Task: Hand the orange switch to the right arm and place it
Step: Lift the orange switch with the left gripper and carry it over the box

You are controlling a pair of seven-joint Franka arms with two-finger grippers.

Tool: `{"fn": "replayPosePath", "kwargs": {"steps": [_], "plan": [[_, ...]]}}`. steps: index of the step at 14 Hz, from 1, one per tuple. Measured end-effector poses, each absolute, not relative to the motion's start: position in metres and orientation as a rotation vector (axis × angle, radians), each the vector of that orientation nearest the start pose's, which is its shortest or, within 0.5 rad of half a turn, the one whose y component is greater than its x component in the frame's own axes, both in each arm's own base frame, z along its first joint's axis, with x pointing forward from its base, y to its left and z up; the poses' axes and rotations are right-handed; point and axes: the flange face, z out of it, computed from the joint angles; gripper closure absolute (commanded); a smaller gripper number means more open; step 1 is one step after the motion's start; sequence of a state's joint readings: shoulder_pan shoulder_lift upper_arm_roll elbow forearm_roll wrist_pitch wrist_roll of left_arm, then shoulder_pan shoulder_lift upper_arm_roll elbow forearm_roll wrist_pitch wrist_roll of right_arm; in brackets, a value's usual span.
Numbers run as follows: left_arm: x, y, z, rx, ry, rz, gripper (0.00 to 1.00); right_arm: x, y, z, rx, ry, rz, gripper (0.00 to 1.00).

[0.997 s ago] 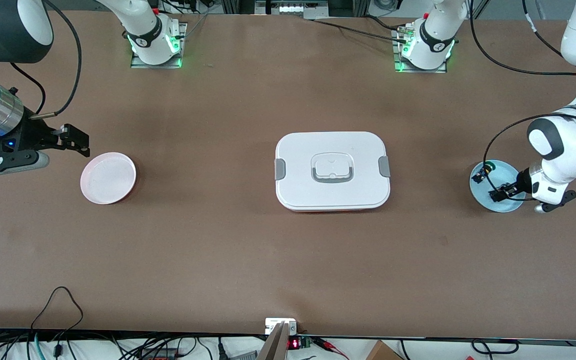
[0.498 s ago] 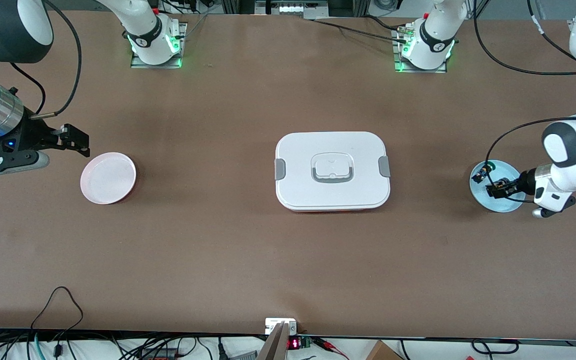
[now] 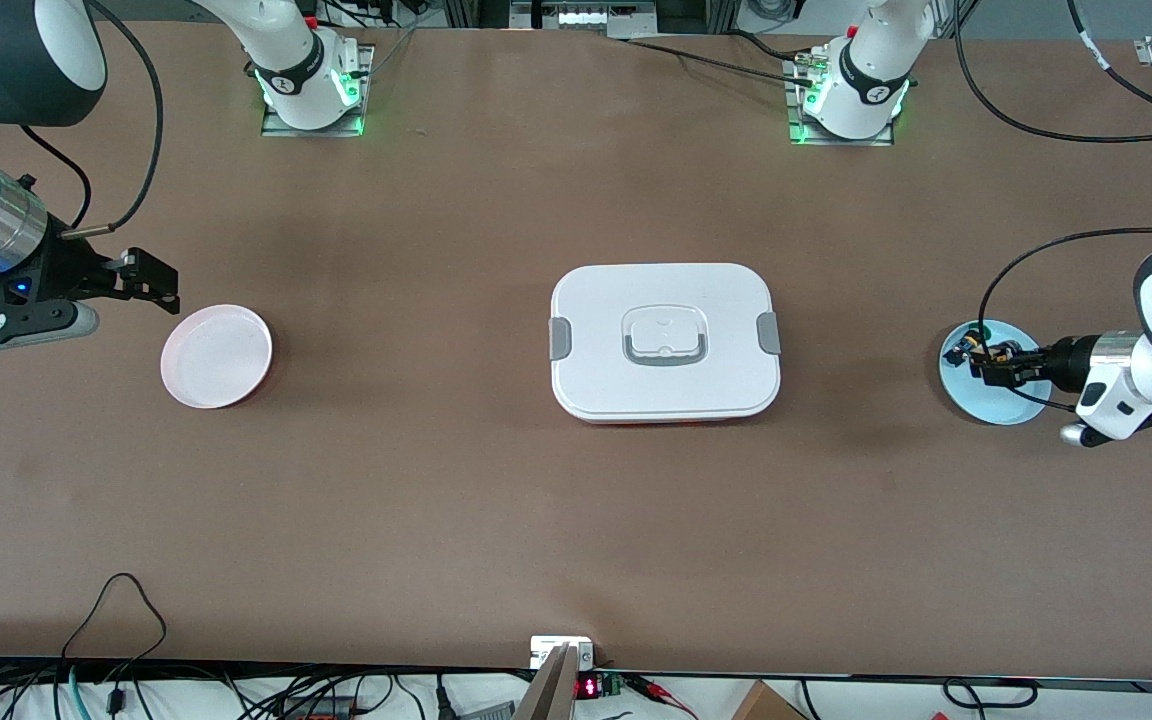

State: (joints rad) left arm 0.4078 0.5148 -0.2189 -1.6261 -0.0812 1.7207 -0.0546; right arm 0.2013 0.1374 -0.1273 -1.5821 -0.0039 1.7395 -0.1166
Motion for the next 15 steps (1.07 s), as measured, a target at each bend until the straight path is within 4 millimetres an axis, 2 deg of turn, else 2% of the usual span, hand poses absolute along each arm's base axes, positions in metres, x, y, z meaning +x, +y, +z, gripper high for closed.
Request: {"fn": "replayPosePath", "kwargs": {"steps": [4, 6, 8, 12, 15], "plan": [[0.631, 0.088, 0.345, -3.318, -0.341, 0.761, 0.96, 0.605, 0.049, 0.555, -3.148, -0.304, -0.033, 0.0], [0.643, 0.05, 0.376, -3.39, -0.236, 0.721, 1.0, 0.605, 0.049, 0.555, -3.149, -0.304, -0.033, 0.0], [0.645, 0.014, 0.4, -3.463, -0.151, 0.773, 1.0, 0.605, 0.049, 0.555, -3.149, -0.304, -0.033, 0.0], [0.642, -0.006, 0.412, -3.617, -0.155, 0.906, 1.0, 0.605, 0.049, 0.555, -3.149, -0.304, -0.033, 0.0], [0.644, -0.033, 0.427, -3.759, -0.109, 0.964, 1.0, 0.605, 0.049, 0.555, -3.149, -0.302, -0.033, 0.0]]}}
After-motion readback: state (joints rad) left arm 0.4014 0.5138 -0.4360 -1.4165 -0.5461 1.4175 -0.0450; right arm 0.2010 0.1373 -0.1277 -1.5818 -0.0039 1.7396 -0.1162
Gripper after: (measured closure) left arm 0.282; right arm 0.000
